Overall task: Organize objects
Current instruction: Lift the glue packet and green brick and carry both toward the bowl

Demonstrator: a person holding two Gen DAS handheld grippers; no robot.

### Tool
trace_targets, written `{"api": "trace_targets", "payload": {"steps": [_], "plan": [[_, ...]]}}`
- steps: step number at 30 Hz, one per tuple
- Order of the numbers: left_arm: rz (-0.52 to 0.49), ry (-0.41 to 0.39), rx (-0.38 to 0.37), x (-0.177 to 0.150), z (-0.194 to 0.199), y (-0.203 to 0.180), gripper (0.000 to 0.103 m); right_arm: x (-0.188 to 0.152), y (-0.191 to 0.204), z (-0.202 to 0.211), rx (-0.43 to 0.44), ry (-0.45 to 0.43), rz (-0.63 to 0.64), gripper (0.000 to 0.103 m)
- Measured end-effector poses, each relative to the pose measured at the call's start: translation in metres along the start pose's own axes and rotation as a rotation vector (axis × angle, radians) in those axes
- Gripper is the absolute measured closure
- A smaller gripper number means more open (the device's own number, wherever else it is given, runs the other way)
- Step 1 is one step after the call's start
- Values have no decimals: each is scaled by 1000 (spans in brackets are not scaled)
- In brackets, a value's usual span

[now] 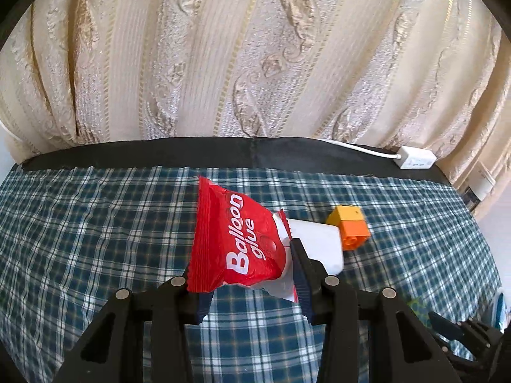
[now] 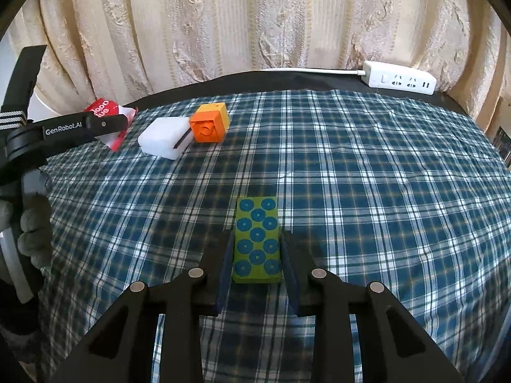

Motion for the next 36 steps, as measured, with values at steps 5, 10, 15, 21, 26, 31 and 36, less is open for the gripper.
{"api": "trace_targets", "payload": {"steps": [5, 10, 15, 21, 26, 31, 36], "plan": [[-22, -5, -20, 0, 5, -12, 58, 0, -1, -4, -9, 7, -10, 71], [-45, -9, -41, -1, 9, -24, 58, 4, 3, -10, -25, 3, 7, 64], [-68, -10, -58, -3, 12, -36, 58, 5, 7, -12, -57, -10, 43, 64], [-84, -3, -86, -7, 14, -47, 58, 0, 1, -6, -67, -14, 26, 73], [-103, -1, -104, -9, 17, -58, 58, -7, -4, 11, -54, -29, -12, 73], [-131, -2, -126, -15, 21, -73, 58, -11, -14, 40, -50, -66, -62, 73], [-164, -4, -149, -21, 27, -89, 58, -18, -29, 68, -68, -84, -99, 73]]}}
Point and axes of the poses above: each gripper's, at about its wrist camera, not at the fingertips, and z roughly against the way its jaws point, y to its left, x to its top, the point moved 10 cm from there along -z, roughly the way its jaws point, and after that the axes turned 5 degrees about -y, right-handed, at the moved point
